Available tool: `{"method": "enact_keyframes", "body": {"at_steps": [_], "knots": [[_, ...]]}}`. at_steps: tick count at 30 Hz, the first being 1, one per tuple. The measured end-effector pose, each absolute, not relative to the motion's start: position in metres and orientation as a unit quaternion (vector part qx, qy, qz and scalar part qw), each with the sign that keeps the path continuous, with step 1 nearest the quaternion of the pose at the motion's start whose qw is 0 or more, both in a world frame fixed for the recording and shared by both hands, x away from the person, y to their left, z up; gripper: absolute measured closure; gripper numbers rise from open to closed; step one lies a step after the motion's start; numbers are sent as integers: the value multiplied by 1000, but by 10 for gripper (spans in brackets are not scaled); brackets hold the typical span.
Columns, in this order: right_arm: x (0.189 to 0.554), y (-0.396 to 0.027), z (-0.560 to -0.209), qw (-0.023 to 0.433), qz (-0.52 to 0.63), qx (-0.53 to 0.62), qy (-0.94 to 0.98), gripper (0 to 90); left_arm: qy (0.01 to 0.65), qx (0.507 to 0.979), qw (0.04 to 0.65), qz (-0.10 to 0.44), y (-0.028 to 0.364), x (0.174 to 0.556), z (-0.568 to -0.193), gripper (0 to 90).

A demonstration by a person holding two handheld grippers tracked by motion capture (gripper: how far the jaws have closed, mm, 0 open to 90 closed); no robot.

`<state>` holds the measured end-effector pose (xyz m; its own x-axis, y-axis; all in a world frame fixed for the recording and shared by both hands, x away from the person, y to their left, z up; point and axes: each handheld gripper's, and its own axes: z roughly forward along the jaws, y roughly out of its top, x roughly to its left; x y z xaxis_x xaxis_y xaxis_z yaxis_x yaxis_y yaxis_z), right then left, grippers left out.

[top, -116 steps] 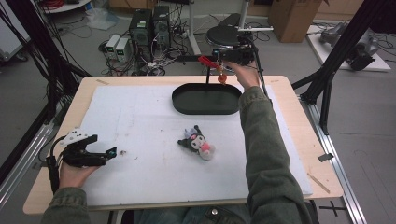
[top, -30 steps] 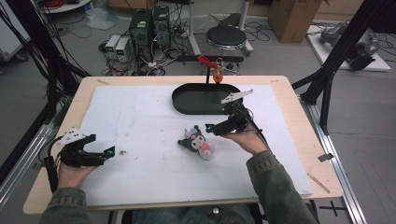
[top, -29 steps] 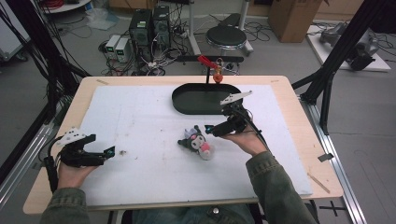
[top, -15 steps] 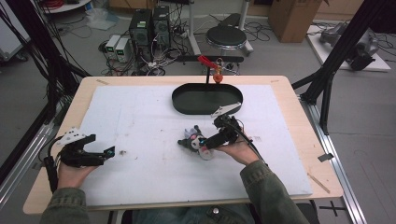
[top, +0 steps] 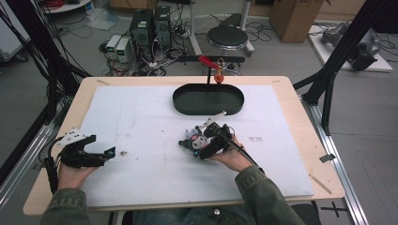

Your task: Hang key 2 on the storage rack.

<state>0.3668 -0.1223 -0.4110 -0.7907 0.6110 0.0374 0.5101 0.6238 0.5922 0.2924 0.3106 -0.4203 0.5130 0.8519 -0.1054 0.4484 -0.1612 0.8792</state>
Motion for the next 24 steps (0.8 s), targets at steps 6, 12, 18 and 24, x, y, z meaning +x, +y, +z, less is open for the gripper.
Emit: {"method": "enact_keyframes", "body": {"at_steps": [6,12,18,24], "knots": [[369,-117,-420,79,265,327,904,5,446,731,471,212,310,293,-421,17],[369,-116,-422,64,258,325,908,120,445,732,470,212,310,293,-421,17],[363,-112,-422,81,255,310,912,422,446,731,471,212,310,293,-421,17],[366,-116,-420,58,262,332,904,464,447,730,471,211,310,293,-421,17]]}}
